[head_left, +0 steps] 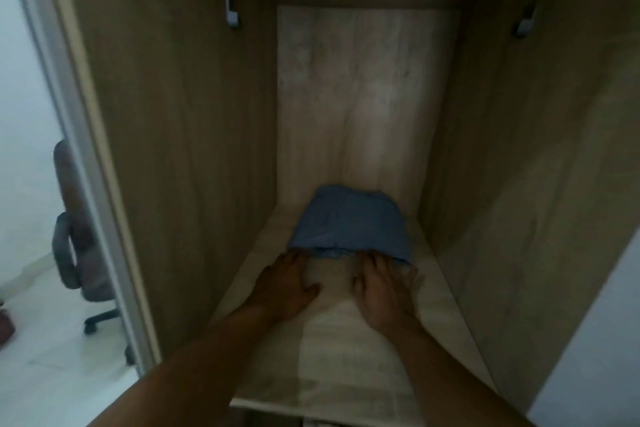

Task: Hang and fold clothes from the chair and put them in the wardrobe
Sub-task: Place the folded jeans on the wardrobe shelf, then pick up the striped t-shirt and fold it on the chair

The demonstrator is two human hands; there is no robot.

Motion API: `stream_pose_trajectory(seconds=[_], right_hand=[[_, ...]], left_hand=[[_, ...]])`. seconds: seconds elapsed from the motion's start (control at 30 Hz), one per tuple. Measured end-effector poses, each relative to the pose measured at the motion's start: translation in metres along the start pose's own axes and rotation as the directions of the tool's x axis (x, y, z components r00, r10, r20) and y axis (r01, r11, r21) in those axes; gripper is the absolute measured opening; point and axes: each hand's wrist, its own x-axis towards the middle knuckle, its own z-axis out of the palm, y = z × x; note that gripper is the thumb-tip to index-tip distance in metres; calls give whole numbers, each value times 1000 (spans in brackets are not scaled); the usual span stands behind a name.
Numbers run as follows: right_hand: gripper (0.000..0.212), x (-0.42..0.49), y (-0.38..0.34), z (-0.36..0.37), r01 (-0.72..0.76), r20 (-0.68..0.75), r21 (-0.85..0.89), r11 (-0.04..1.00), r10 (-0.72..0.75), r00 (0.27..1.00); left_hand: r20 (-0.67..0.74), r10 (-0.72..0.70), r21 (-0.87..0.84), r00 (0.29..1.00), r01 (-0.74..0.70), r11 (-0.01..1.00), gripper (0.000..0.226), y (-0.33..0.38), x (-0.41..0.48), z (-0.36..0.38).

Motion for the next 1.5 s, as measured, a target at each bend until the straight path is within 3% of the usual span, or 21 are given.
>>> stream_pose_trajectory(seconds=[0.1,0.23,0.4,0.53,0.73,0.93,1.1,1.5], right_hand=[[71,-24,-16,-7,6,51,0,1000,-6,999],[56,-60,-47,-26,-37,107,29,999,34,994],[53,-135,-109,-63,-3,124,102,995,-9,992],[48,-212,-172,-69,76,126,192,978,-102,987],[47,-321,-306,-45,231,247,329,915,-320,914],[49,-408,-465,-13,400,316,481,780,-580,751],[49,-477,-586,21,496,350,598,629,-762,544],[50,-581,-845,128,563,341,768,304,-939,42]], left_hand=[[27,-21,-31,999,21,999,90,6,-39,-19],[-18,30,-42,999,-30,999,84,16,-91,-49],[-70,17,20,997,-16,1000,80,7,-188,-76],[-105,-98,26,990,101,995,65,-26,-296,-91],[-164,-384,-30,909,384,923,70,-103,-480,-117],[-233,-676,-62,699,683,727,74,-199,-654,-155],[-251,-847,-95,469,859,504,75,-260,-780,-174],[-165,-984,-289,-69,957,-19,68,-393,-973,-166]])
